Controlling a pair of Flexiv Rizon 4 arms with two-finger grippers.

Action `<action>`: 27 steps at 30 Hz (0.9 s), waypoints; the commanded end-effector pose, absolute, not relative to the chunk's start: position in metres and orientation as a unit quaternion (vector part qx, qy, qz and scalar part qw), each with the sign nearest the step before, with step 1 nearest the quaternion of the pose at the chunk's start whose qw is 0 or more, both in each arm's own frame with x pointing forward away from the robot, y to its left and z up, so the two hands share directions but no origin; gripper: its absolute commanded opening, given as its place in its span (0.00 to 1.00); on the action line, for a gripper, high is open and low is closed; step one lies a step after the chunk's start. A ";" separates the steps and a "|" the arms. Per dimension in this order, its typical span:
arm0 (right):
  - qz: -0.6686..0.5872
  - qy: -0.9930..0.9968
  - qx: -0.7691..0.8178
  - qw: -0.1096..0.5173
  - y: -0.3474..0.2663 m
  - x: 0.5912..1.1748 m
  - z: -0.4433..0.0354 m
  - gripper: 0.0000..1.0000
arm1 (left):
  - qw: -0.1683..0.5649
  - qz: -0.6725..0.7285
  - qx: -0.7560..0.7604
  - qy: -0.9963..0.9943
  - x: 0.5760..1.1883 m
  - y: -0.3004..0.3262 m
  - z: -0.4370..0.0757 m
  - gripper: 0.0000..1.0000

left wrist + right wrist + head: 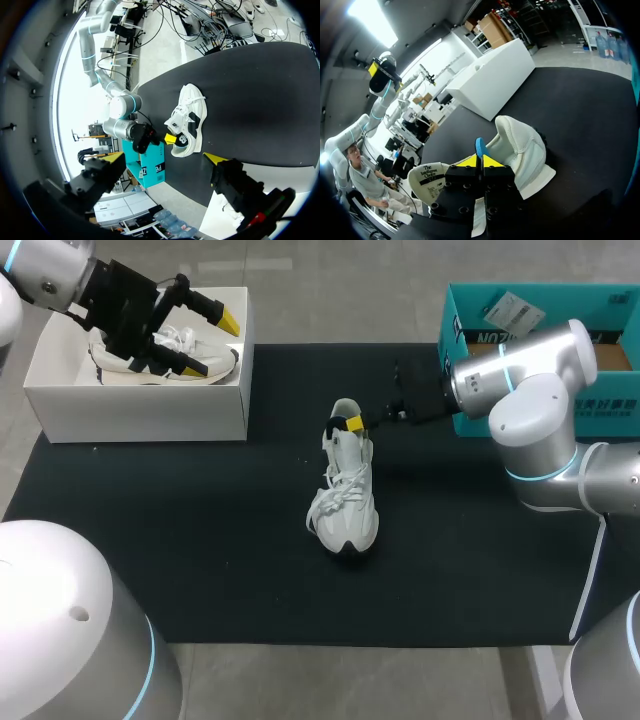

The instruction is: Take the shoe out of the shoebox, open the shoe tongue, remove and reinsert the insole, then place the shoe into the shoebox

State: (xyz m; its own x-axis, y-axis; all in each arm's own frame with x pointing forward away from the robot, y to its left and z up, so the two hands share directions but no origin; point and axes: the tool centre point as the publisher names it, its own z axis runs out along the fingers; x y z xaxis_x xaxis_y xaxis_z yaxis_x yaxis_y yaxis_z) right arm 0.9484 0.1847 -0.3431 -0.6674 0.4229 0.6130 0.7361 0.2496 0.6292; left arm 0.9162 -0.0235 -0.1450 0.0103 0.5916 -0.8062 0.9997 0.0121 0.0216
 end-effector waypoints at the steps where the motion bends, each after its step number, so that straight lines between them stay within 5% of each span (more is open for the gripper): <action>1: -0.487 -0.774 -0.377 0.151 0.188 0.947 -0.339 1.00 | 0.327 -0.310 0.631 0.631 0.916 -0.023 -0.145 1.00; 21: -0.436 -0.787 -0.426 0.096 0.169 0.946 -0.285 1.00 | 0.327 -0.310 0.631 0.631 0.916 -0.023 -0.145 1.00; 23: -0.407 -0.793 -0.445 0.089 0.166 0.944 -0.280 0.22 | 0.327 -0.310 0.631 0.631 0.916 -0.023 -0.145 1.00; 24: -0.394 -0.793 -0.457 0.090 0.165 0.943 -0.278 0.00 | 0.327 -0.310 0.631 0.631 0.916 -0.023 -0.145 1.00; 27: -0.348 -0.797 -0.486 0.090 0.162 0.942 -0.276 0.00 | 0.327 -0.310 0.631 0.631 0.916 -0.023 -0.145 1.00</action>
State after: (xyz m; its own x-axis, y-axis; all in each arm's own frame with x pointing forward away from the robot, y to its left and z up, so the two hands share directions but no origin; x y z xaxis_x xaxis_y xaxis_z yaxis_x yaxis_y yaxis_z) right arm 0.9433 0.1637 -0.2900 -0.5691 0.5974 0.5650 0.7948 0.2237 0.5641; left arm 0.9162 -0.0235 -0.1450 0.0103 0.5917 -0.8061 0.9997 0.0121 0.0216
